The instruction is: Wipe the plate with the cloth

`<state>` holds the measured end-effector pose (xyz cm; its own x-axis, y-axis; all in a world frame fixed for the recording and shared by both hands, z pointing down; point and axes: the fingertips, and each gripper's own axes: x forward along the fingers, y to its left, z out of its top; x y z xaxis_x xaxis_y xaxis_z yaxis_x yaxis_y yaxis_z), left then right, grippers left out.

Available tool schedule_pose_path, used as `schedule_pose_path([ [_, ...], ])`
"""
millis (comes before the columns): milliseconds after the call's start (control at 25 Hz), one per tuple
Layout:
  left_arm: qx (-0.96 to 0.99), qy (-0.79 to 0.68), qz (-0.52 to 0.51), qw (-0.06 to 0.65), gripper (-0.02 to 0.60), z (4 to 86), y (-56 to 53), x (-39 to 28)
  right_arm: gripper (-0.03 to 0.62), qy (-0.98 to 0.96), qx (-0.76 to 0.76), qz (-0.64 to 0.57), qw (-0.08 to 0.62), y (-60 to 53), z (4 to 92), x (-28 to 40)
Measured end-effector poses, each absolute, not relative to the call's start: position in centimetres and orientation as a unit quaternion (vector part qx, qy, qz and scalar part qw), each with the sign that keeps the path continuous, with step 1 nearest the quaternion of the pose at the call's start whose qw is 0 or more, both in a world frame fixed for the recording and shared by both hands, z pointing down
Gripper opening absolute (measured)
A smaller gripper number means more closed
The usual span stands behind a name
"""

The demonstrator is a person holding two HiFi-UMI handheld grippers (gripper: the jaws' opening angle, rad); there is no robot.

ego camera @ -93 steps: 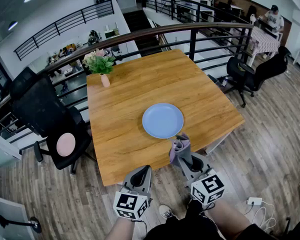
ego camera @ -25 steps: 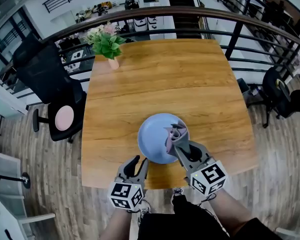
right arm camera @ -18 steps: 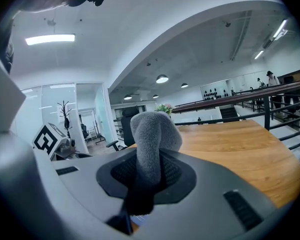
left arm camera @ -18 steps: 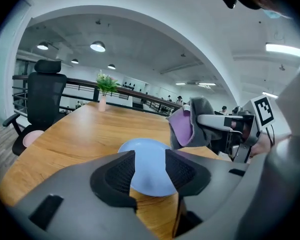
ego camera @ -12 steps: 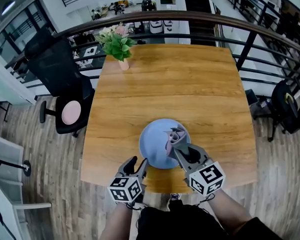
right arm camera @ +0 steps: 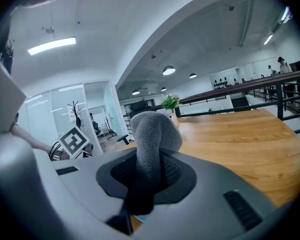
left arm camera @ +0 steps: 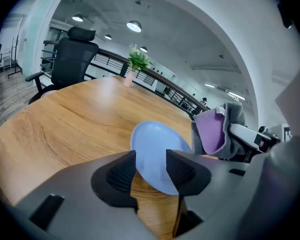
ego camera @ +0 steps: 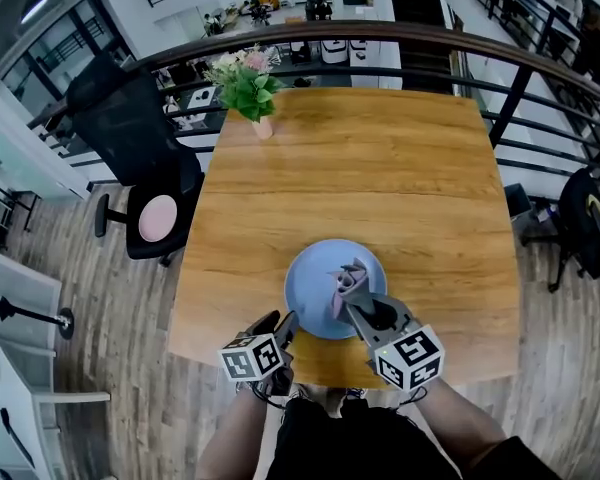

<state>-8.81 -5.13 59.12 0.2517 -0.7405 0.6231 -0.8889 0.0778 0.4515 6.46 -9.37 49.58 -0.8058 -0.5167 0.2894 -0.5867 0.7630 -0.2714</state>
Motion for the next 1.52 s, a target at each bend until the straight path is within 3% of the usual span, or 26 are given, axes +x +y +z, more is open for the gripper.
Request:
schedule_pose_path([
  [640,0.667,-0.537,0.131,0.500,0.190,65.4,-8.7,-9.4,0.072,-0.912,0.318,0.219,0.142,-10.3,53.9,3.4],
  [1360,0.681,-0.490,0.165,0.518,0.126,67.5,-10.1,-10.1,0.072,-0.906,0.289,0.227,0.210,-12.5,58.2,-2.9],
  [1520,0.676,-0.494,0.171,0.519,0.081,67.5,-10.3,-9.8,0.072,-0.905,0.279,0.224,0.230,-13.0,59.4,-3.9],
])
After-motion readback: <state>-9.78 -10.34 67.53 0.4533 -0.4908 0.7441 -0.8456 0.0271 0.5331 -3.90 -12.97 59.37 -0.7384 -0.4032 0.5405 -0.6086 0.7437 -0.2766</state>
